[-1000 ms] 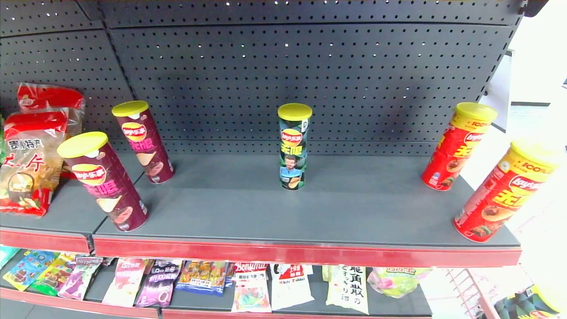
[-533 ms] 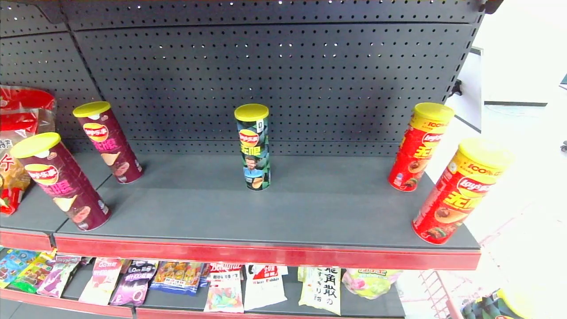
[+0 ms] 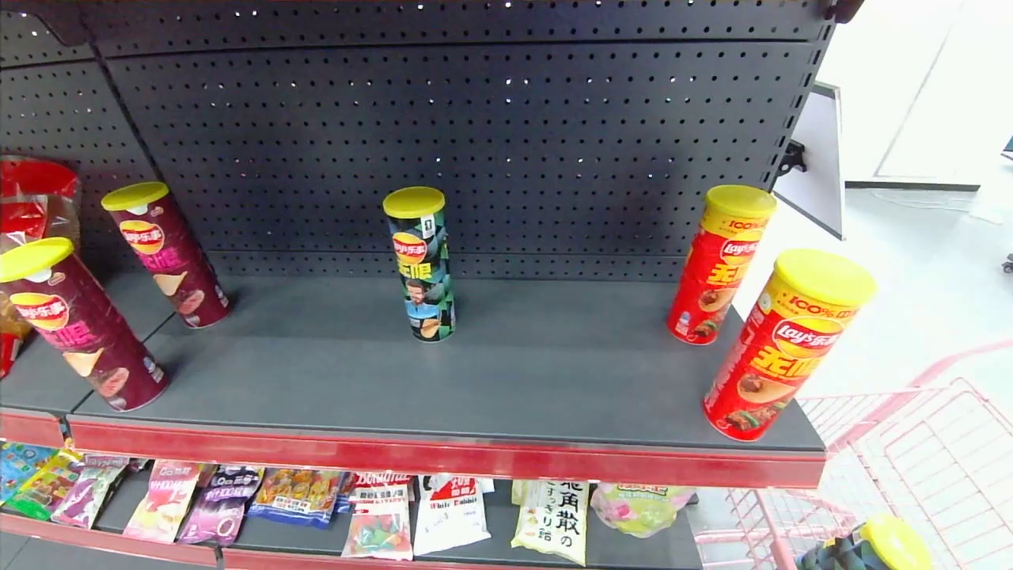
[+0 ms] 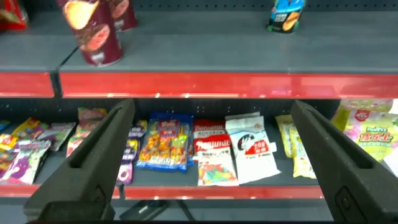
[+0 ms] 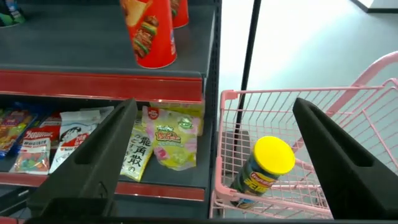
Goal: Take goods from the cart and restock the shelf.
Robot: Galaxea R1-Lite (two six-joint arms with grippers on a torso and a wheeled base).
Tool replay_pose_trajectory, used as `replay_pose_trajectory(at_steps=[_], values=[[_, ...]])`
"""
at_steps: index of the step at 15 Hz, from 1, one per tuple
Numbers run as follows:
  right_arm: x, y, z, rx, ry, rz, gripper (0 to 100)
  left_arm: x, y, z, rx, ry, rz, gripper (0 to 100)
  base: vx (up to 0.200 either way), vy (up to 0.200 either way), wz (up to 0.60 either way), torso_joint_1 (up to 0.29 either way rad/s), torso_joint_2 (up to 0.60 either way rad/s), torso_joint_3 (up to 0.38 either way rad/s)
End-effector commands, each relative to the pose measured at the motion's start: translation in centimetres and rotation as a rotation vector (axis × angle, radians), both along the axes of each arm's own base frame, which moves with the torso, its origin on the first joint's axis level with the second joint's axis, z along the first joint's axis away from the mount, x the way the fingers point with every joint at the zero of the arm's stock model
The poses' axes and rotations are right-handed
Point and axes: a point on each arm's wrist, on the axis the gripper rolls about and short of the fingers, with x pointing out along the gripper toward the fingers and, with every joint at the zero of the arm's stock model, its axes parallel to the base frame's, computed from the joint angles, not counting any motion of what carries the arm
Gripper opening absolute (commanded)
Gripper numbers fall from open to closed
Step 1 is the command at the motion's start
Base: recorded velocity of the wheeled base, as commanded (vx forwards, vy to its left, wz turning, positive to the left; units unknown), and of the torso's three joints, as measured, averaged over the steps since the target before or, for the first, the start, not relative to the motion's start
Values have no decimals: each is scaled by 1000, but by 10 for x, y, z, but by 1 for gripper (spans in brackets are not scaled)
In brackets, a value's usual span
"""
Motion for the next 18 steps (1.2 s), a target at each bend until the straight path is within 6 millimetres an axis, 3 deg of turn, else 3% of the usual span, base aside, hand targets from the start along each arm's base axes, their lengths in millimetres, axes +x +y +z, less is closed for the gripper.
replay_pose_trajectory(at_steps=[1,7,15,18], values=[[0,0,0,0,-2,1,100,0,0,0,-1,1,-1,100,0,0,-600,-7,7,2],[0,0,0,0,-2,4,100,0,0,0,-2,1,-1,100,0,0,-600,2,2,2],[0,0,0,2,-2,4,100,0,0,0,-2,1,-1,100,0,0,0,0,0,0],[0,0,0,2,-2,4,100,0,0,0,-2,1,-1,100,0,0,0,-126,313,177]])
